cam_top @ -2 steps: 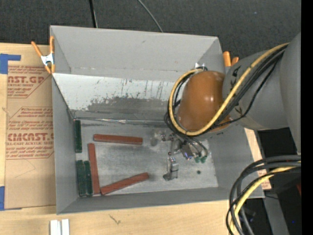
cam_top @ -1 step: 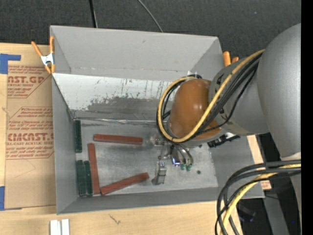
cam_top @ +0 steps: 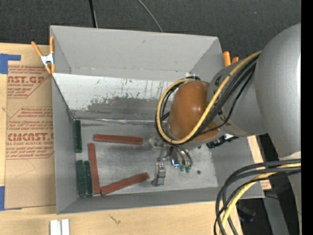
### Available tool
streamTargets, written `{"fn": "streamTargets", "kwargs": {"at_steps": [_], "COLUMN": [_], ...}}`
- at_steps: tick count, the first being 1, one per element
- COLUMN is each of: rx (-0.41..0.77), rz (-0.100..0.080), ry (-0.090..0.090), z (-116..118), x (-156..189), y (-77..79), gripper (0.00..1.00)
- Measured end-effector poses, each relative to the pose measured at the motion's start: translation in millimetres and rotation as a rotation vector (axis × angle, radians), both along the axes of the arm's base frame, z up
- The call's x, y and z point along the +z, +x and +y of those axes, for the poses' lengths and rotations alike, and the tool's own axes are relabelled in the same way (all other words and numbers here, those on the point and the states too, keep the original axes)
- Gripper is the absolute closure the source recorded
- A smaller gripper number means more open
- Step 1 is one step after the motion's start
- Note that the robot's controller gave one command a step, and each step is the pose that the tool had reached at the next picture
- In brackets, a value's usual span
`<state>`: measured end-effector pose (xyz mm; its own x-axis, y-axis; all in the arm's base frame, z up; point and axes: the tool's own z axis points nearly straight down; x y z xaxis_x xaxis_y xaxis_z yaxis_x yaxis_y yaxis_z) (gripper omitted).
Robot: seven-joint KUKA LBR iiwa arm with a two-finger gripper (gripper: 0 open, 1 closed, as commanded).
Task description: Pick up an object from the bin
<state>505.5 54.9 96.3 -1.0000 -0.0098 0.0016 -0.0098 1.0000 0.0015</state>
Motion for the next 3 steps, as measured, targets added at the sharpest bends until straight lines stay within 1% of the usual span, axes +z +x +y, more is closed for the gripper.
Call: {"fn": "streamTargets", "kwargs": {"at_steps": [1,2,3], "rx": [0.269,0.175,0.611], "rz": [-0.002,-0.003,-0.004], "ry": [-0.001,0.0,0.001], "z": [-3,17,35], "x": [20,4,-27], "y": [13.0,2.3,-24.8], "gripper": [0.0,0.0,1.0]}}
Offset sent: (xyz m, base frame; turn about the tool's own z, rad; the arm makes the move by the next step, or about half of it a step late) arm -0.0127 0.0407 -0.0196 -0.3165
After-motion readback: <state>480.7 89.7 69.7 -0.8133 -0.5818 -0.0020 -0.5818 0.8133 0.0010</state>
